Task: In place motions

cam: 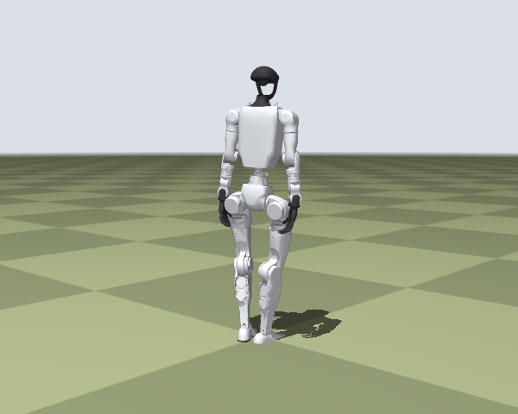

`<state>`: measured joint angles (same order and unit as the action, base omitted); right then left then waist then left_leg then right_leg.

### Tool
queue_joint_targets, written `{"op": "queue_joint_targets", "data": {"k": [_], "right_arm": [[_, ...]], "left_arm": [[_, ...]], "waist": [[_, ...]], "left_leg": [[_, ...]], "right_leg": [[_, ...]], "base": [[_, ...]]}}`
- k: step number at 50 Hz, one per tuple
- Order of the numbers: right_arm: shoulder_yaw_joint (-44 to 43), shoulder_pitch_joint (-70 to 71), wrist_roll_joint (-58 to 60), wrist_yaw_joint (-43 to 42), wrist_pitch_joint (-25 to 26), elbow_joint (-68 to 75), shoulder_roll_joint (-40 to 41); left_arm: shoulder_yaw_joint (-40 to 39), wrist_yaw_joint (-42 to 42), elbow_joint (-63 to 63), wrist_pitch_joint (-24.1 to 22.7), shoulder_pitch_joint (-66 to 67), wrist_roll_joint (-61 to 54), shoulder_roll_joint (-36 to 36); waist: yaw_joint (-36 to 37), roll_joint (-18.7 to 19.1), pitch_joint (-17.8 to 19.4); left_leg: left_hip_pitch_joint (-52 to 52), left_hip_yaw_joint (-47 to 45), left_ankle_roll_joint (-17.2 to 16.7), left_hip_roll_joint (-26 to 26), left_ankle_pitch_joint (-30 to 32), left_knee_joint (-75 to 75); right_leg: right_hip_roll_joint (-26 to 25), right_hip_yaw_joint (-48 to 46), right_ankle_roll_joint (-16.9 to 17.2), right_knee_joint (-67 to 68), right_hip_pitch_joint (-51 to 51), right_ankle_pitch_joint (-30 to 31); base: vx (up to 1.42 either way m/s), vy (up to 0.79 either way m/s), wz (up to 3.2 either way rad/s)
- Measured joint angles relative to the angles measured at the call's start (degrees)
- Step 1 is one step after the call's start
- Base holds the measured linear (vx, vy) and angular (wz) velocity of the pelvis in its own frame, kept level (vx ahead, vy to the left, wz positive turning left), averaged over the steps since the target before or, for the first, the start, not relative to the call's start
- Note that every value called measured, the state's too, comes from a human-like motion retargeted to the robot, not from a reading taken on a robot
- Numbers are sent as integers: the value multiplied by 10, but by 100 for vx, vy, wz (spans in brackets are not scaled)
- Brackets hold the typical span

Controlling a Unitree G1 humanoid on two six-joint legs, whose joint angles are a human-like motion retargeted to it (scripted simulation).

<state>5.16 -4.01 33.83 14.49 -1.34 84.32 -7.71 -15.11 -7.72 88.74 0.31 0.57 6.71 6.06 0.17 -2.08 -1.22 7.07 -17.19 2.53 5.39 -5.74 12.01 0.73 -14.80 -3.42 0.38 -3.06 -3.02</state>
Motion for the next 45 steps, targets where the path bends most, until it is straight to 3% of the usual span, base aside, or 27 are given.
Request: {"op": "queue_joint_targets", "data": {"k": [7,10,23,36,45], "right_arm": [[-4,-2,13,-13,8,17,-6],[-12,-8,12,-14,8,19,-6],[-18,-10,5,-18,11,27,-6],[-7,-10,7,-15,4,12,5],[4,-7,6,-18,0,5,8]], "left_arm": [[5,0,-7,-1,1,4,3],[1,0,3,-1,3,2,5],[-3,-3,9,1,4,-7,2],[5,-11,-16,0,-11,-10,8],[0,-11,-8,0,-14,-7,11]], "waist": [[4,-4,1],[-39,1,-10],[-39,22,-29],[-48,38,-28],[-34,31,-16]], "left_leg": [[-19,-38,6,-15,-17,26],[-33,-3,-3,-24,-23,44],[-79,47,-22,-20,-8,33],[-102,49,1,-19,-45,-57],[-98,36,15,-12,-36,-89]], "right_leg": [[8,8,-1,0,-10,6],[18,-28,3,0,-13,2],[8,-21,11,-2,-40,20],[-5,-42,18,0,-52,39],[12,-39,37,12,-72,68]], "base": [[-3,3,-5],[3,1,99],[0,-1,4],[1,-8,9],[-3,-10,-14]]}}
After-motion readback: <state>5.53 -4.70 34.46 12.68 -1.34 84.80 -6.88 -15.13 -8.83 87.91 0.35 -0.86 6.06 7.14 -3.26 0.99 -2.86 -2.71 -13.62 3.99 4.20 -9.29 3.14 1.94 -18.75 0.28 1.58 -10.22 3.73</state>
